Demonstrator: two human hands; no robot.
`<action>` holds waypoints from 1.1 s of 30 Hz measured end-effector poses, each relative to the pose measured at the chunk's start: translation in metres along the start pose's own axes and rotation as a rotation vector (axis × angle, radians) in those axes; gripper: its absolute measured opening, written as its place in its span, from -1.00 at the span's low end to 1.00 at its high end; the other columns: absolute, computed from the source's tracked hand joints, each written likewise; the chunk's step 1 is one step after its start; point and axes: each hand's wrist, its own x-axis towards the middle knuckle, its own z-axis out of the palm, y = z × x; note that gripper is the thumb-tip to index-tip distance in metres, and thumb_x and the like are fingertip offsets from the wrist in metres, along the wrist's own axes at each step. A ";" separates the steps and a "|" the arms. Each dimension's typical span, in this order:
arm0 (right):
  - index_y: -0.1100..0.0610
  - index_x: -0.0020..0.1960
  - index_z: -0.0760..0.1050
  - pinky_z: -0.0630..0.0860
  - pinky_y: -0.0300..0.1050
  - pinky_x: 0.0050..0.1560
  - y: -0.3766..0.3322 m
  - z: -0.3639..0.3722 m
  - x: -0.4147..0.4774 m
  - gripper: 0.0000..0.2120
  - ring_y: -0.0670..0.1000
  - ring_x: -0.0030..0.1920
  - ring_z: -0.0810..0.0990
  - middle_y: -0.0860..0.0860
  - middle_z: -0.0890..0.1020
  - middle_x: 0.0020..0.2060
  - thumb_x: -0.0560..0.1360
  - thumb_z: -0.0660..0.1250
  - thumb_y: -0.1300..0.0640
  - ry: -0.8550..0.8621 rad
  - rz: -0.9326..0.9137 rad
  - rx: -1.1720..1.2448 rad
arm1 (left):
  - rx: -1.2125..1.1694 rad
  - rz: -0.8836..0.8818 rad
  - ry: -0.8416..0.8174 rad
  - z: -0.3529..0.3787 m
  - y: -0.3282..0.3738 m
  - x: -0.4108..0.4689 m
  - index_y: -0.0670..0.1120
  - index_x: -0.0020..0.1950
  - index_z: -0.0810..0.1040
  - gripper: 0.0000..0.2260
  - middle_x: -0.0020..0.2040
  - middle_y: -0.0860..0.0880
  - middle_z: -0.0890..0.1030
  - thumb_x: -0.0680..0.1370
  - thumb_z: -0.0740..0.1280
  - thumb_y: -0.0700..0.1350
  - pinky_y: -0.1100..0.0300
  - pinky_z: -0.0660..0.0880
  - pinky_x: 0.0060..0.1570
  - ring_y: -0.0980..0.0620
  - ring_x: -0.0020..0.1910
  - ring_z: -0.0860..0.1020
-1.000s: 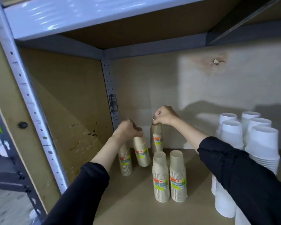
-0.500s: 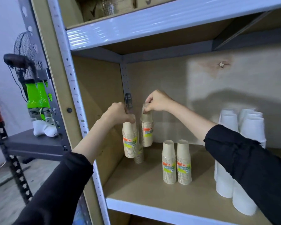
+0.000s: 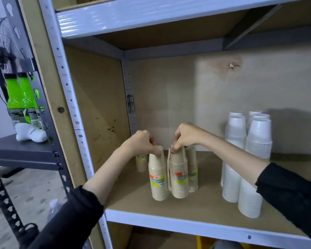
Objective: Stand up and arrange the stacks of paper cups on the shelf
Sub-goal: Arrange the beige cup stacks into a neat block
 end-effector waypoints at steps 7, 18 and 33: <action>0.27 -0.05 0.66 0.45 -0.18 -0.21 0.038 0.010 -0.002 -0.67 0.00 -0.22 0.56 0.18 0.71 -0.07 0.24 0.52 0.12 0.016 0.121 0.005 | -0.001 0.071 -0.041 0.036 0.021 0.019 -0.17 0.00 0.63 -0.65 -0.16 -0.03 0.55 0.30 0.51 -0.02 0.22 0.41 -0.18 0.03 -0.16 0.48; 0.27 0.10 0.58 0.53 -0.12 0.01 0.064 0.030 -0.005 -0.52 0.11 0.06 0.61 0.14 0.65 0.07 0.25 0.54 0.08 0.062 0.192 0.048 | -0.097 0.070 -0.107 0.055 0.020 0.033 -0.14 0.08 0.60 -0.63 -0.10 -0.01 0.53 0.33 0.51 -0.06 0.25 0.39 -0.11 0.04 -0.11 0.48; 0.28 0.06 0.61 0.52 -0.13 0.03 0.067 0.026 -0.009 -0.57 0.08 0.01 0.61 0.14 0.66 0.06 0.25 0.54 0.11 0.070 0.179 0.137 | -0.164 0.072 -0.126 0.056 0.015 0.036 -0.15 0.07 0.59 -0.63 -0.10 -0.01 0.54 0.31 0.54 -0.10 0.31 0.40 -0.17 0.05 -0.10 0.49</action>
